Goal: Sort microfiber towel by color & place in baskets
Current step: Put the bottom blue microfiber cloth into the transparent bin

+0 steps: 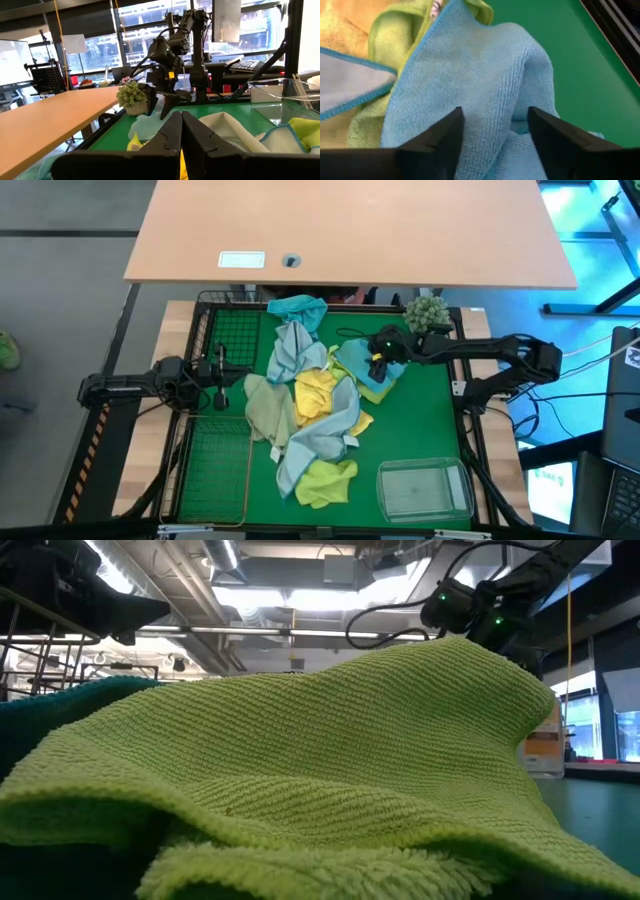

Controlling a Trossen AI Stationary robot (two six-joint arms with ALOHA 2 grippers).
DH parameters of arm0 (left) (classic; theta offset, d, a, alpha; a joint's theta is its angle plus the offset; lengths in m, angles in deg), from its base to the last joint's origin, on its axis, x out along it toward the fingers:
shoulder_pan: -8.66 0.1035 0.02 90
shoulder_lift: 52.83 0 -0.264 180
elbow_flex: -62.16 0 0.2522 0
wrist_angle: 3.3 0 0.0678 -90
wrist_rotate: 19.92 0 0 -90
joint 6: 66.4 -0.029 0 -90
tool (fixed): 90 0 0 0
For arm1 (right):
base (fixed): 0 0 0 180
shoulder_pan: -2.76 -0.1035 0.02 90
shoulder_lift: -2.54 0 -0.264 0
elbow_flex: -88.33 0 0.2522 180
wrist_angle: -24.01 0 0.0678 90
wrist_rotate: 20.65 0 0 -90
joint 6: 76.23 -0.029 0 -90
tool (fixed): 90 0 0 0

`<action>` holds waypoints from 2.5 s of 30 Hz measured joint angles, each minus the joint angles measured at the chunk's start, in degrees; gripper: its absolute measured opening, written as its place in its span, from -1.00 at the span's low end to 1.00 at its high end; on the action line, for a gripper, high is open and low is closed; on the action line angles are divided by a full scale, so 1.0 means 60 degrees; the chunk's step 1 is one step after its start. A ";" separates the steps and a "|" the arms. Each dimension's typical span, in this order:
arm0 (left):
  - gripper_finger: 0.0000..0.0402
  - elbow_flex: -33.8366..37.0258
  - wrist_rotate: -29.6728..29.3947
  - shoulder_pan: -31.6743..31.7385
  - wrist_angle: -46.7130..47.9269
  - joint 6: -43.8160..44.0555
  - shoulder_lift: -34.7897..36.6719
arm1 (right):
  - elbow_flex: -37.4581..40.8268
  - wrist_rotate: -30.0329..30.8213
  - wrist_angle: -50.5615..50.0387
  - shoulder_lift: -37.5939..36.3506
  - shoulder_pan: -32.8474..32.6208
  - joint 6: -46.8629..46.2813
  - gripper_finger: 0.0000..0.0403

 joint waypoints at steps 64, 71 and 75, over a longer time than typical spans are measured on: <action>-1.00 -0.0003 -0.0061 0.0003 0.0004 0.0000 0.0000 | -1.1284 -0.1891 -0.8834 -0.0390 -0.2596 -0.1814 -1.00; -1.00 -0.0003 -0.0390 0.0004 0.0004 0.0000 0.0000 | -1.1951 -0.0769 -0.8895 -0.0386 -0.4645 -0.3158 -1.00; -1.00 -0.0001 -0.0390 0.0002 0.0004 0.0000 0.0000 | -1.2007 -0.0198 -0.8928 -0.0392 -0.5711 -0.3909 -1.00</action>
